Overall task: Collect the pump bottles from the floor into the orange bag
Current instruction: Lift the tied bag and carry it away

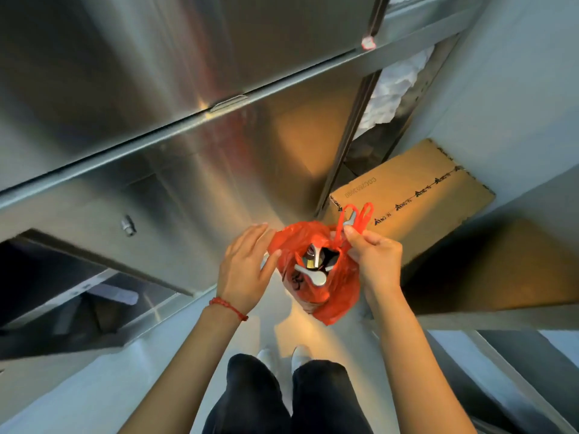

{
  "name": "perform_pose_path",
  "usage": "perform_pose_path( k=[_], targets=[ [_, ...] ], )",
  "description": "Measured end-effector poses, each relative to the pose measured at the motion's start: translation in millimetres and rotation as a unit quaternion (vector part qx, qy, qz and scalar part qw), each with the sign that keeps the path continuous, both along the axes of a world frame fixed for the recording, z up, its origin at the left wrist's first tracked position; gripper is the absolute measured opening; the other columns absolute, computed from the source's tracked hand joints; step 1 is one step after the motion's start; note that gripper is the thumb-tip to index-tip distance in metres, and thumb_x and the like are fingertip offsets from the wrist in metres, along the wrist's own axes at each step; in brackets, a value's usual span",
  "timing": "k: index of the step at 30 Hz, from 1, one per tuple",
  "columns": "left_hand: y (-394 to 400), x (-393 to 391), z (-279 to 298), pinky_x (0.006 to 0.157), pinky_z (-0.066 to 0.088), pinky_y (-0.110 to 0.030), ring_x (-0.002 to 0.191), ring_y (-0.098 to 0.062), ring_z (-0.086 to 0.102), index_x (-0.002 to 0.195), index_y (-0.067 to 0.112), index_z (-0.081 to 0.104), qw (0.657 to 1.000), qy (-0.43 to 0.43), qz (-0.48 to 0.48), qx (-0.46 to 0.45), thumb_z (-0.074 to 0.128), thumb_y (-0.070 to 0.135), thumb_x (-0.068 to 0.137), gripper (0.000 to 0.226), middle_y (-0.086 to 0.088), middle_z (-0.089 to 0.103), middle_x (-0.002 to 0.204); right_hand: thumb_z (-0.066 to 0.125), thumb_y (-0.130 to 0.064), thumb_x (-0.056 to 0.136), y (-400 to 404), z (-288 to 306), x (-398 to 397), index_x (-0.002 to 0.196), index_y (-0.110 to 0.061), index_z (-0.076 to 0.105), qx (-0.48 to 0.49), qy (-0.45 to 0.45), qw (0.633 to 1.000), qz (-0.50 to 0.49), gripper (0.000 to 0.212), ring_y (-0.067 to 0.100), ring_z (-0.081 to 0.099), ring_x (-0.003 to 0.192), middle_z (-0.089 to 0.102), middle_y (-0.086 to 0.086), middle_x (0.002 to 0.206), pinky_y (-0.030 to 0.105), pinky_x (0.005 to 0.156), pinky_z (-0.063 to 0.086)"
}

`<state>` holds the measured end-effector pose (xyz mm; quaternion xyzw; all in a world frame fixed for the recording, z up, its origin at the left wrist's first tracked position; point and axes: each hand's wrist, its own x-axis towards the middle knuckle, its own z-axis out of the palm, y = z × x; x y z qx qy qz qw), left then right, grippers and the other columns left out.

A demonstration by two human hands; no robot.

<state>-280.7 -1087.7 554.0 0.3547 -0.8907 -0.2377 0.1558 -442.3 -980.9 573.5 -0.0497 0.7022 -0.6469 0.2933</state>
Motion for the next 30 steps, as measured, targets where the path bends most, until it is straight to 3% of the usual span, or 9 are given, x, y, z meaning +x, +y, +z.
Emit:
perform_pose_path(
  k=[4, 8, 12, 18, 23, 26, 30],
  targets=[
    [17.8, 45.8, -0.4, 0.1, 0.036, -0.045, 0.12, -0.035, 0.05, 0.12, 0.006, 0.055, 0.997, -0.01, 0.071, 0.002, 0.052, 0.026, 0.084, 0.04, -0.017, 0.058, 0.126, 0.068, -0.015, 0.079, -2.3, 2.5, 33.9, 0.063, -0.013, 0.074, -0.015, -0.02, 0.998, 0.059, 0.016, 0.027, 0.052, 0.074, 0.064, 0.021, 0.077, 0.042, 0.072, 0.042],
    [49.6, 87.6, 1.8, 0.098, 0.038, -0.049, 0.118, -0.036, 0.051, 0.118, 0.005, 0.056, 0.988, -0.011, 0.154, -0.009, 0.052, 0.026, 0.084, 0.04, -0.018, 0.059, 0.123, 0.069, -0.014, 0.078, 2.6, 2.2, 67.2, 0.07, -0.009, 0.074, -0.024, -0.025, 0.99, 0.137, 0.01, 0.026, 0.051, 0.073, 0.064, 0.031, 0.076, 0.042, 0.072, 0.044],
    [90.6, 130.6, -1.3, 0.1, 0.037, -0.05, 0.118, -0.037, 0.051, 0.119, 0.004, 0.055, 0.972, -0.017, 0.234, -0.008, 0.051, 0.029, 0.086, 0.041, -0.019, 0.058, 0.124, 0.069, -0.011, 0.078, 9.1, 1.5, 105.4, 0.07, -0.011, 0.073, -0.027, -0.02, 0.976, 0.213, 0.009, 0.024, 0.05, 0.071, 0.063, 0.015, 0.076, 0.036, 0.069, 0.042],
    [144.2, 207.4, 1.9, 0.096, 0.041, -0.05, 0.113, -0.038, 0.055, 0.117, 0.003, 0.056, 0.935, -0.027, 0.354, -0.003, 0.059, 0.022, 0.084, 0.038, -0.021, 0.059, 0.122, 0.067, -0.009, 0.079, 17.7, -3.2, 174.2, 0.066, -0.019, 0.072, -0.013, -0.006, 0.948, 0.319, 0.017, 0.006, 0.055, 0.056, 0.068, -0.011, 0.054, 0.02, 0.057, 0.046],
    [175.2, 278.8, 6.1, 0.093, 0.044, -0.052, 0.11, -0.039, 0.056, 0.115, 0.001, 0.057, 0.905, -0.01, 0.425, -0.004, 0.03, 0.044, 0.091, 0.057, -0.023, 0.062, 0.118, 0.067, -0.011, 0.08, 22.4, -2.8, 245.3, 0.061, -0.021, 0.074, -0.015, -0.003, 0.914, 0.405, 0.022, 0.013, 0.048, 0.057, 0.067, -0.005, 0.056, 0.029, 0.06, 0.039],
    [191.5, 324.3, 2.9, 0.094, 0.042, -0.051, 0.113, -0.039, 0.055, 0.116, 0.001, 0.057, 0.887, -0.001, 0.462, 0.006, 0.03, 0.044, 0.09, 0.057, -0.022, 0.06, 0.12, 0.067, -0.013, 0.08, 28.1, -5.3, 298.4, 0.061, -0.02, 0.074, -0.002, -0.01, 0.89, 0.456, 0.022, 0.018, 0.052, 0.063, 0.068, 0.007, 0.063, 0.031, 0.066, 0.041],
    [217.7, 395.6, -5.3, 0.096, 0.041, -0.051, 0.115, -0.037, 0.053, 0.118, 0.004, 0.056, 0.859, 0.001, 0.512, 0.02, 0.037, 0.04, 0.089, 0.05, -0.02, 0.06, 0.122, 0.068, -0.016, 0.079, 37.0, -11.2, 378.9, 0.061, -0.022, 0.074, 0.036, -0.001, 0.86, 0.509, 0.02, 0.016, 0.051, 0.063, 0.068, 0.0, 0.061, 0.03, 0.065, 0.042]
  ],
)
